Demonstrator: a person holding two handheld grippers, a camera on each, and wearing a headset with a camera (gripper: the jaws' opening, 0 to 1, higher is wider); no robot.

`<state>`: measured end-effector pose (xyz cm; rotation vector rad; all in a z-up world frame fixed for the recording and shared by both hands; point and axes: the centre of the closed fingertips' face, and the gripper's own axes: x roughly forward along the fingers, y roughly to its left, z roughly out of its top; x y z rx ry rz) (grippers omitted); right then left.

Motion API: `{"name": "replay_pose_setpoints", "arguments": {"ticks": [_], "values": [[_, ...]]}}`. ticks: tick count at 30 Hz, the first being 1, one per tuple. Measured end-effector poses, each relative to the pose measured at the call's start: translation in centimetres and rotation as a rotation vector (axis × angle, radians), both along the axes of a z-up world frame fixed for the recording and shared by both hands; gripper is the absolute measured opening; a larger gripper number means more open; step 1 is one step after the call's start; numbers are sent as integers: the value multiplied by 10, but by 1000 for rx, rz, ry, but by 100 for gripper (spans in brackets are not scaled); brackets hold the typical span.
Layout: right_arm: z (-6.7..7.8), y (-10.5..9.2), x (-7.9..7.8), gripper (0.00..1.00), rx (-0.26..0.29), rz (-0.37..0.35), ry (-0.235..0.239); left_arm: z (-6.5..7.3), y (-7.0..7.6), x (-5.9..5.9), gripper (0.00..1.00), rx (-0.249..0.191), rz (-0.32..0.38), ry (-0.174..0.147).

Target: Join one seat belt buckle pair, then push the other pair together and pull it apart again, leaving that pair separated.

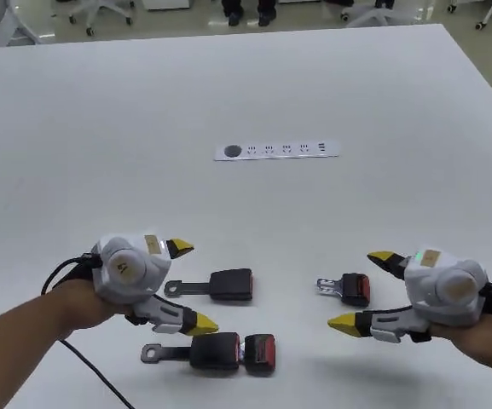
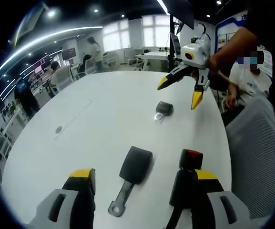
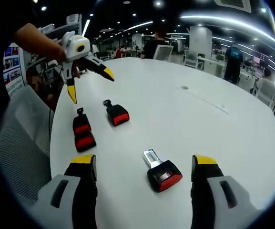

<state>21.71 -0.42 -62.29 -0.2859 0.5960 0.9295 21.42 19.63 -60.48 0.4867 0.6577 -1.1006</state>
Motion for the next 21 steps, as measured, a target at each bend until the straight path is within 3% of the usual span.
{"name": "replay_pose_setpoints", "arguments": {"ticks": [6,11,14,18,21], "values": [[-11,-9,10,79,-14,0,32,-13,1,12,84,-6,-21,20],[-23,-10,12,76,-30,25,84,-19,-5,13,82,-6,-40,43],[-30,-12,17,66,-45,39,90,-31,-6,15,82,0,-58,66],[-46,-11,18,66,-39,73,144,-43,-8,18,78,19,-95,83],[-54,-13,18,62,-84,117,138,-49,-13,21,78,8,-99,103]]}}
